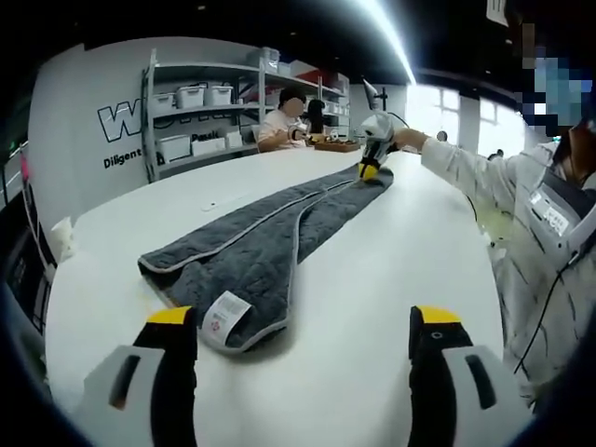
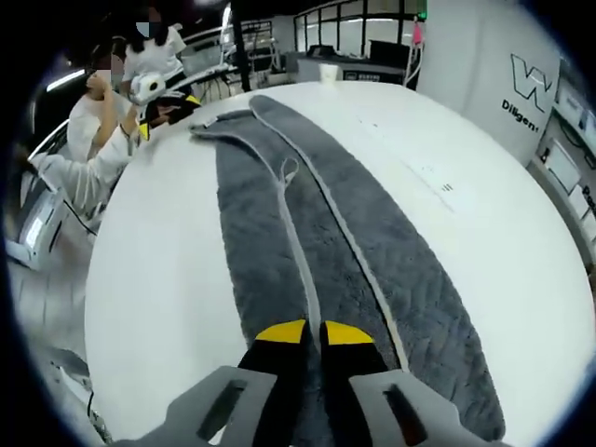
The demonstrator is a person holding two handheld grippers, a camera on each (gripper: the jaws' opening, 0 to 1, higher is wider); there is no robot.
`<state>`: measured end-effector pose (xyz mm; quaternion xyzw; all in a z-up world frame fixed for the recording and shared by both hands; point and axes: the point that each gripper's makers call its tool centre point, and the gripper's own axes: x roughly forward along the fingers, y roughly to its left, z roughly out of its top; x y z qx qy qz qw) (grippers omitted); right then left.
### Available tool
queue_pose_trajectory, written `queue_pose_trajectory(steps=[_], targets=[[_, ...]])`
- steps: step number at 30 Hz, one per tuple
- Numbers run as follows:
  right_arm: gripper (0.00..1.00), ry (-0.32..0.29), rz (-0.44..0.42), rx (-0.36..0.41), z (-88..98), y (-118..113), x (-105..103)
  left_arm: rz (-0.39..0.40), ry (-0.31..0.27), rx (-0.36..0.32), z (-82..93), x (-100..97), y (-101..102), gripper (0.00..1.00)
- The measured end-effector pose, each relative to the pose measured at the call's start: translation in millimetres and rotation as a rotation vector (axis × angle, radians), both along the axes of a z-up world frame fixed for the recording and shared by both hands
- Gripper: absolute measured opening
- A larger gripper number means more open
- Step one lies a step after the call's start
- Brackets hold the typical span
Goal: Open the folded towel by lifting each exposed corner and separating the folded layers until the towel lies flat within the target outline without major curled edges
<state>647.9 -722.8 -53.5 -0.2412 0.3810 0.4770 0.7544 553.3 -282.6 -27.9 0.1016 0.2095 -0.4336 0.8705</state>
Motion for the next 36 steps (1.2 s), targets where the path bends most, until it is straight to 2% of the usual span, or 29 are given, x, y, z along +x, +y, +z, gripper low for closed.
queue_pose_trajectory(steps=[10,18,22,27,32,36], targets=[[0.00,-0.087,0.049,-0.033,20.5,1,-42,-0.005,0.000,-0.012,3.1,0.6,0,0.92],[0.00,-0.124,0.105,-0.073,25.3,4,-80,-0.002,0.003,-0.025,4.1,-1.7,-1,0.92],[0.00,-0.134,0.129,-0.109,21.3,2,-94,-0.005,0.009,-0.028,3.4,-3.0,-3,0.92],[0.00,-0.143,0.135,-0.114,17.8,2,-108,-0.010,0.013,-0.024,2.9,-3.4,-4,0.92],[0.00,-0.131,0.132,-0.113,9.2,1,-111,-0.013,0.016,-0.024,2.1,-2.9,-6,0.92],[0.00,-0.102,0.136,-0.114,-5.1,1,-112,-0.013,0.022,-0.025,-0.3,-2.6,-7,0.91]])
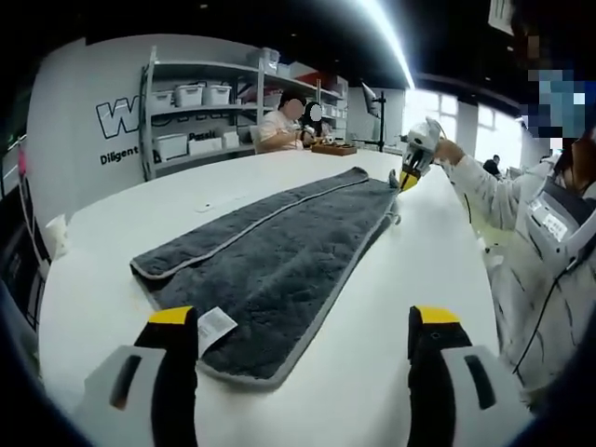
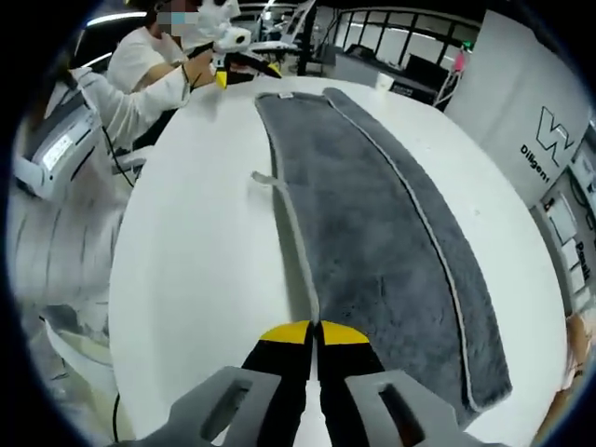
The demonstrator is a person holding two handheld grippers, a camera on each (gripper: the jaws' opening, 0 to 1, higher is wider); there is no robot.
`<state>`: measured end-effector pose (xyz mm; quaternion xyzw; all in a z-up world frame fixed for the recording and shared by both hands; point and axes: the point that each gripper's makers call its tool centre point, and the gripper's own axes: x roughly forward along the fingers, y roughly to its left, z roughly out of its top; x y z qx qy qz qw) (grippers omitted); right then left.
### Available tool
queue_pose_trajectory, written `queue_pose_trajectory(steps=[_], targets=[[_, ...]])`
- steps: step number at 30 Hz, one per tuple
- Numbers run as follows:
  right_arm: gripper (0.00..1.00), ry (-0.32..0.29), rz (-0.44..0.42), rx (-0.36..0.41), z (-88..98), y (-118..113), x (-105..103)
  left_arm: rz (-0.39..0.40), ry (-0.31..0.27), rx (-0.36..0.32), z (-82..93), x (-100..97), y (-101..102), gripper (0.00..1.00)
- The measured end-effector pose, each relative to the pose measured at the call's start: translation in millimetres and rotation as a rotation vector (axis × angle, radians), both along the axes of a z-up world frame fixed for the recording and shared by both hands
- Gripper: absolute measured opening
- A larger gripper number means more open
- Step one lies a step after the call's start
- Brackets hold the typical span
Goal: Open the folded towel by lifting each exposed corner and separating the folded layers until the towel lies flat within the target outline without major curled edges
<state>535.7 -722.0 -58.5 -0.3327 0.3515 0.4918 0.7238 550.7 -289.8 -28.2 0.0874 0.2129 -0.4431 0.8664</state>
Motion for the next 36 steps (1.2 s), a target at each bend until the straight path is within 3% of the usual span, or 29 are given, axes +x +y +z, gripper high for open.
queue_pose_trajectory(steps=[15,24,30,36], targets=[[0.00,0.072,-0.009,-0.006,-27.1,-1,-6,-0.001,0.022,0.020,-6.7,-0.6,1,0.92],[0.00,0.117,-0.048,0.025,-30.8,-1,-6,0.009,0.044,0.021,-11.3,-3.6,0,0.92],[0.00,0.107,-0.067,0.029,-27.6,-3,-10,0.028,0.056,0.009,-10.3,-2.1,3,0.91],[0.20,0.065,-0.129,0.048,-15.2,-16,-13,0.039,0.063,0.014,-10.1,-3.0,5,0.91]])
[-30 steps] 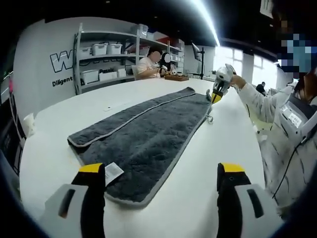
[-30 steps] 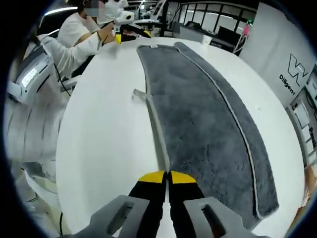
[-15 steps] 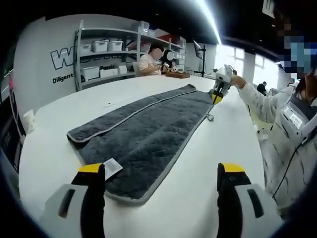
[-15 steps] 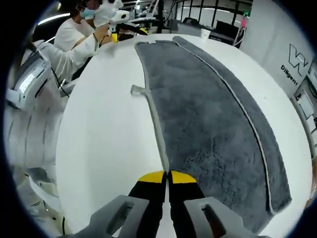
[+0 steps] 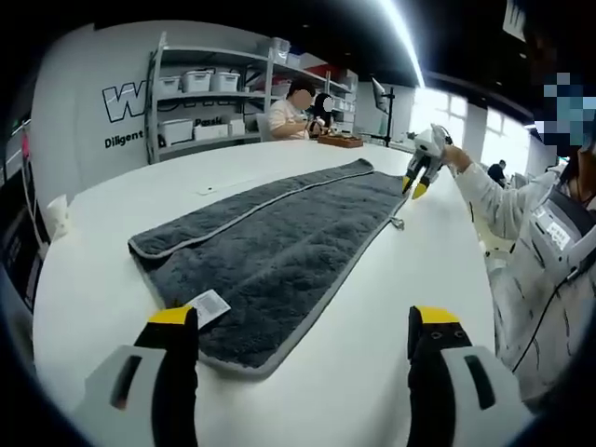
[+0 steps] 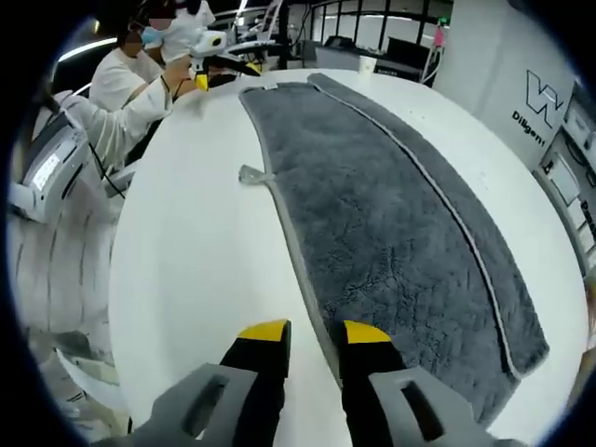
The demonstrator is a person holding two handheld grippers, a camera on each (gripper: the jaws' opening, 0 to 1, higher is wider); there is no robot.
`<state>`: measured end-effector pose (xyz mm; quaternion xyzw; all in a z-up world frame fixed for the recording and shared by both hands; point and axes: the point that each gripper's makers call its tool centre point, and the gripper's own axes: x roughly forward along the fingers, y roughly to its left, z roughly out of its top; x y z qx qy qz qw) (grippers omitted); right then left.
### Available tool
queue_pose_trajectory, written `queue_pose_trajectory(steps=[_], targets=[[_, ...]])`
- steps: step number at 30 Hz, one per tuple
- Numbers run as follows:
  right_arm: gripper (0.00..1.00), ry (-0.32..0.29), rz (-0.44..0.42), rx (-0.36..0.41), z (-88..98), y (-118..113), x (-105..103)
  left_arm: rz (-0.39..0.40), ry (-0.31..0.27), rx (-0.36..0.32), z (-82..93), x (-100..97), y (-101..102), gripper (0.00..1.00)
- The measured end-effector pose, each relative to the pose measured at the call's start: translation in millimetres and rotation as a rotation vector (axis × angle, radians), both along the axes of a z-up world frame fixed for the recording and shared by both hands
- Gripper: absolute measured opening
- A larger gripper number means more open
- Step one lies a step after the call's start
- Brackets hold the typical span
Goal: Open the folded towel by lifting each exposed corner and separating the folded layers until the towel lies flat within the target outline without major curled edges
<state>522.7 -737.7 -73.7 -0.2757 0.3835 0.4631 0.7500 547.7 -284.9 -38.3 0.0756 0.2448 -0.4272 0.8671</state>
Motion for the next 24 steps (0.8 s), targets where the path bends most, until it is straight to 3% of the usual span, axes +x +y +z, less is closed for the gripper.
queue_pose_trajectory(steps=[2,8,12,17,21,24], targets=[[0.24,-0.012,-0.030,0.009,3.9,-5,0,0.024,0.009,-0.005,0.1,0.5,2,0.91],[0.52,-0.067,-0.146,0.016,15.4,-31,0,0.083,0.019,-0.030,2.3,0.2,7,0.89],[0.66,-0.093,-0.207,0.025,19.9,-46,-1,0.167,0.023,-0.006,0.6,2.7,19,0.86],[0.84,-0.128,-0.278,0.030,23.8,-60,1,0.267,0.028,-0.033,2.8,6.2,33,0.79],[0.92,-0.153,-0.318,0.036,28.1,-68,1,0.331,0.035,-0.044,1.0,5.1,42,0.72],[0.99,-0.174,-0.347,0.039,29.6,-72,1,0.381,0.045,-0.001,-6.4,3.1,52,0.66]])
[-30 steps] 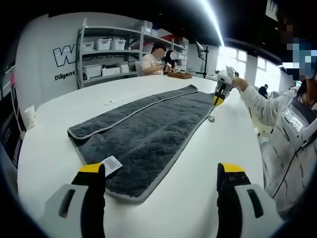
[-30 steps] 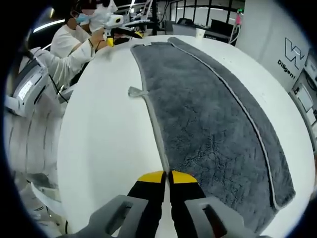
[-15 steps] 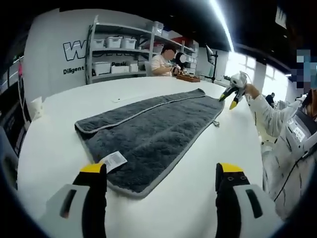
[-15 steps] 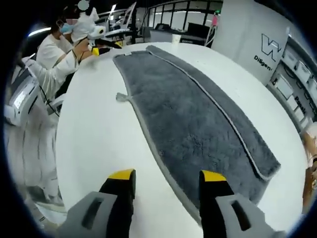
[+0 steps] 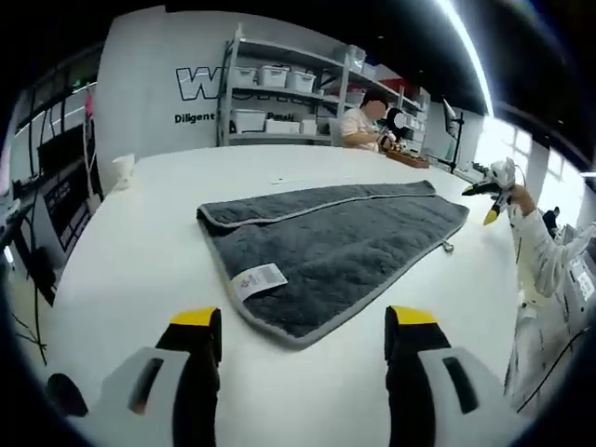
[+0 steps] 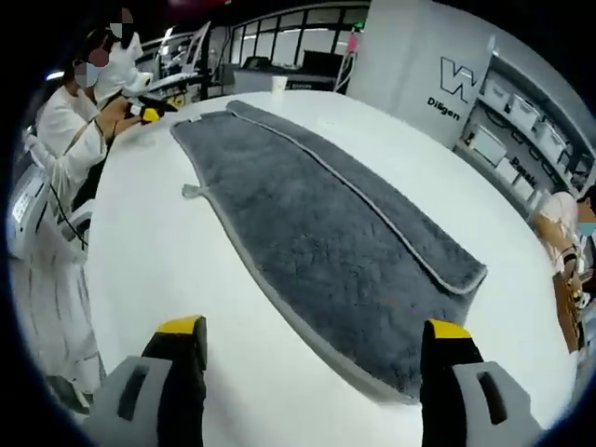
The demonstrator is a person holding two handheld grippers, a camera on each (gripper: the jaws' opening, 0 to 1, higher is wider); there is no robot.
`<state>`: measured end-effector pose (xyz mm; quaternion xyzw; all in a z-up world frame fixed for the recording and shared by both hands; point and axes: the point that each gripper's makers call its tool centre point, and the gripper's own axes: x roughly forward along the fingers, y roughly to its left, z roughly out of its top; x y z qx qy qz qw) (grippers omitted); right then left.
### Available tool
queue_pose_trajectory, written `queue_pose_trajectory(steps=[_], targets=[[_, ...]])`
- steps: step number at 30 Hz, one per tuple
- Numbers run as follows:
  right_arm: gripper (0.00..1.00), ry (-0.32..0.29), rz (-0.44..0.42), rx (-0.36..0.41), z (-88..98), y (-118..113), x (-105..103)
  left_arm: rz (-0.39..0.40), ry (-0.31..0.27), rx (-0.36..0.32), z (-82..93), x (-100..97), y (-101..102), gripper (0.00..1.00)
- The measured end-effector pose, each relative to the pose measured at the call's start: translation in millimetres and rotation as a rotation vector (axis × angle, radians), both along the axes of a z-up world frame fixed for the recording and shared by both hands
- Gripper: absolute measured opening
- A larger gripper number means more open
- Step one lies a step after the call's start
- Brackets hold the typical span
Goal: Open the folded towel by lifting each exposed corner and separating the folded layers until the towel lies flat within the target outline without major curled edges
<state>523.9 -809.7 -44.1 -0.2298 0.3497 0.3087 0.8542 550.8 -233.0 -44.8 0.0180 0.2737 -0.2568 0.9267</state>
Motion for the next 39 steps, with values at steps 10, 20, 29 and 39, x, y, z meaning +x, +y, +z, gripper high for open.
queue_pose_trajectory(steps=[10,20,29,39], targets=[[0.99,-0.005,-0.036,0.030,-2.5,-8,-7,0.065,0.022,0.001,-11.9,0.6,4,0.43],[0.96,-0.005,-0.101,0.060,-4.1,-30,-15,0.081,0.058,0.000,-24.8,9.3,-1,0.20],[0.91,-0.004,-0.156,0.083,-7.2,-45,-22,0.101,0.079,-0.005,-33.8,15.4,-1,0.07],[0.77,-0.006,-0.291,0.153,-5.9,-66,-22,0.108,0.105,-0.028,-36.3,11.5,2,0.01]])
